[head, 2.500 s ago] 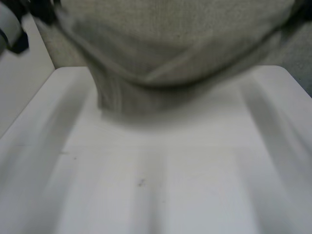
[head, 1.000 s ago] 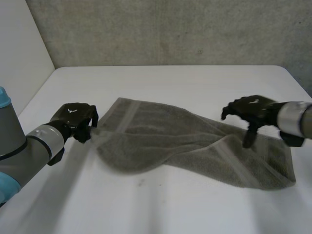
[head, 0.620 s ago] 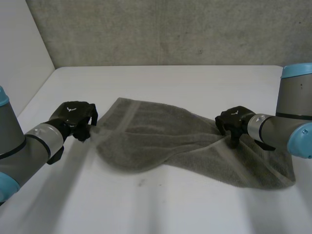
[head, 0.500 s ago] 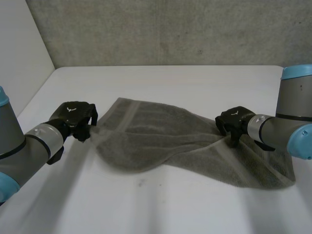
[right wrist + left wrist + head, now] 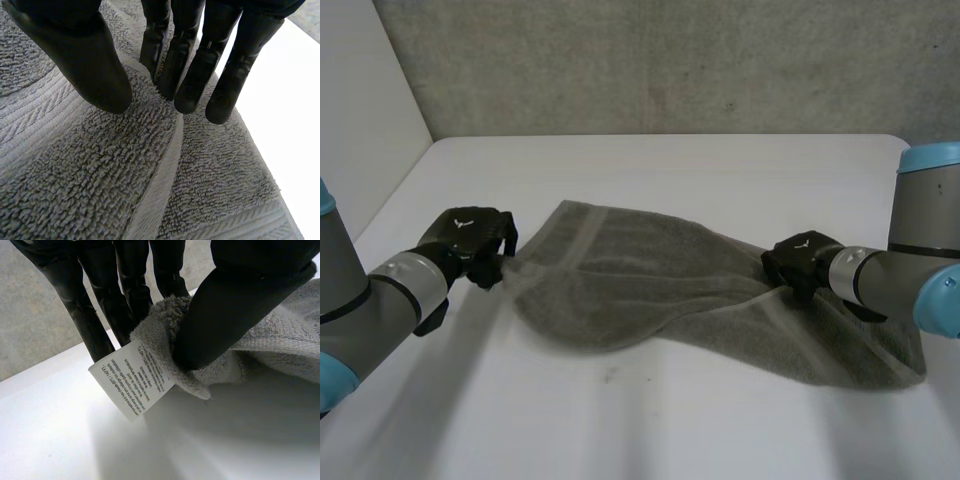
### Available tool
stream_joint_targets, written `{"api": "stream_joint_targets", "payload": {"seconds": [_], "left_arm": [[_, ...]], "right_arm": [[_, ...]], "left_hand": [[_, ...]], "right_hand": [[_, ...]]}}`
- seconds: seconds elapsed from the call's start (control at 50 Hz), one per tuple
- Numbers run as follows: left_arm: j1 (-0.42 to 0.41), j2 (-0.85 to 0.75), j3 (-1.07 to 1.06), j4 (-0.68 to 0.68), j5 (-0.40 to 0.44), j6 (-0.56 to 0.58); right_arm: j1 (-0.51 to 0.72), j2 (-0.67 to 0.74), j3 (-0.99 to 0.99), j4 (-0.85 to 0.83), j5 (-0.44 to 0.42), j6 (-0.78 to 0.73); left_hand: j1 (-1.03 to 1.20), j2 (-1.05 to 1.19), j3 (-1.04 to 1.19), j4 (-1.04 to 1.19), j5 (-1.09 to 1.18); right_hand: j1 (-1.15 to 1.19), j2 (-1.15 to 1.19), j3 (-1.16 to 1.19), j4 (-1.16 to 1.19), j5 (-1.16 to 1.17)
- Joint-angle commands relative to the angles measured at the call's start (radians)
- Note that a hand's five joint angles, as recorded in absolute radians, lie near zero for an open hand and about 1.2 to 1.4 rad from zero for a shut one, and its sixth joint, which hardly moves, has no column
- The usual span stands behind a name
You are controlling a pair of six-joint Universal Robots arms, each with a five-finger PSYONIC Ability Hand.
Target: Fold the towel.
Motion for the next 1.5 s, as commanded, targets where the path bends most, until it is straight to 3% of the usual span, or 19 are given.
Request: {"api": "stream_joint_targets", "payload": {"seconds": [0.02, 0.06, 0.14, 0.26, 0.36, 0.42, 0.46, 0.58, 0.62, 0.78, 1.02, 1.2, 1.26, 1.3, 1.36, 1.4, 1.5], "left_arm": [[0.001, 0.000, 0.000, -0.002, -0.001, -0.002], [0.001, 0.000, 0.000, -0.002, -0.003, -0.002], [0.001, 0.000, 0.002, -0.002, -0.003, -0.002], [0.002, 0.018, 0.006, -0.015, -0.003, 0.000], [0.014, 0.151, 0.029, -0.101, -0.003, 0.000], [0.019, 0.192, 0.043, -0.133, -0.003, -0.002], [0.030, 0.280, 0.078, -0.201, -0.001, -0.003], [0.041, 0.394, 0.161, -0.333, -0.001, -0.003], [0.047, 0.432, 0.242, -0.453, -0.001, -0.003], [0.053, 0.453, 0.469, -0.702, -0.001, -0.003], [0.104, 0.321, 0.640, -0.850, -0.001, -0.002], [0.067, 0.046, 0.652, -0.851, -0.009, -0.006], [0.051, -0.054, 0.718, -0.844, -0.009, -0.009], [0.035, -0.164, 0.859, -0.839, -0.013, -0.026], [0.024, -0.219, 0.956, -0.838, -0.015, -0.048], [0.007, -0.303, 1.196, -0.827, -0.013, -0.113], [0.010, -0.333, 1.477, -0.685, -0.015, -0.260]], "right_arm": [[-0.006, -0.017, 0.024, -0.004, -0.001, 0.006], [-0.006, -0.029, 0.035, -0.004, -0.003, 0.009], [-0.009, -0.058, 0.040, -0.004, -0.003, 0.015], [-0.009, -0.212, 0.080, 0.005, -0.001, 0.036], [-0.060, -0.457, 0.089, 0.042, 0.000, 0.081], [-0.077, -0.517, 0.081, 0.070, -0.001, 0.081], [-0.121, -0.621, 0.061, 0.143, -0.009, 0.072], [-0.190, -0.750, -0.002, 0.255, -0.030, 0.040], [-0.231, -0.830, -0.050, 0.318, -0.058, 0.014], [-0.354, -0.917, -0.219, 0.424, -0.147, 0.009], [-0.403, -0.881, -0.267, 0.518, -0.193, -0.003], [-0.314, -0.626, -0.177, 0.473, -0.167, -0.019], [-0.227, -0.503, -0.226, 0.412, -0.119, -0.007], [-0.158, -0.390, -0.329, 0.343, -0.023, 0.024], [-0.127, -0.328, -0.407, 0.304, 0.028, 0.046], [-0.078, -0.217, -0.607, 0.230, 0.101, 0.087], [-0.051, -0.144, -0.897, 0.148, 0.152, 0.189]], "left_hand": [[0.226, 0.180, 0.181, 0.178, 0.204], [0.226, 0.180, 0.181, 0.178, 0.204], [0.226, 0.180, 0.181, 0.178, 0.204], [0.226, 0.180, 0.181, 0.178, 0.204], [0.226, 0.180, 0.181, 0.178, 0.204], [0.226, 0.180, 0.181, 0.178, 0.204], [0.226, 0.180, 0.181, 0.178, 0.204], [0.226, 0.180, 0.181, 0.178, 0.204], [0.226, 0.180, 0.181, 0.178, 0.204], [0.226, 0.180, 0.181, 0.178, 0.204], [0.226, 0.180, 0.181, 0.178, 0.204], [0.226, 0.180, 0.181, 0.178, 0.204], [0.226, 0.180, 0.181, 0.178, 0.204], [0.226, 0.180, 0.181, 0.178, 0.204], [0.226, 0.180, 0.181, 0.178, 0.204], [0.226, 0.180, 0.181, 0.178, 0.204], [0.226, 0.180, 0.181, 0.178, 0.204]], "right_hand": [[0.071, 0.071, 0.072, 0.069, 0.072], [0.324, 0.324, 0.324, 0.322, 0.325], [0.325, 0.325, 0.326, 0.323, 0.326], [0.325, 0.325, 0.326, 0.323, 0.326], [0.325, 0.325, 0.326, 0.323, 0.326], [0.325, 0.325, 0.326, 0.323, 0.326], [0.325, 0.325, 0.326, 0.323, 0.326], [0.325, 0.325, 0.326, 0.323, 0.326], [0.325, 0.325, 0.326, 0.323, 0.326], [0.325, 0.325, 0.326, 0.323, 0.326], [0.325, 0.325, 0.326, 0.323, 0.326], [0.325, 0.325, 0.326, 0.323, 0.326], [0.325, 0.325, 0.326, 0.323, 0.326], [0.325, 0.325, 0.326, 0.323, 0.326], [0.325, 0.325, 0.326, 0.323, 0.326], [0.325, 0.325, 0.326, 0.323, 0.326], [0.325, 0.325, 0.326, 0.323, 0.326]]}}
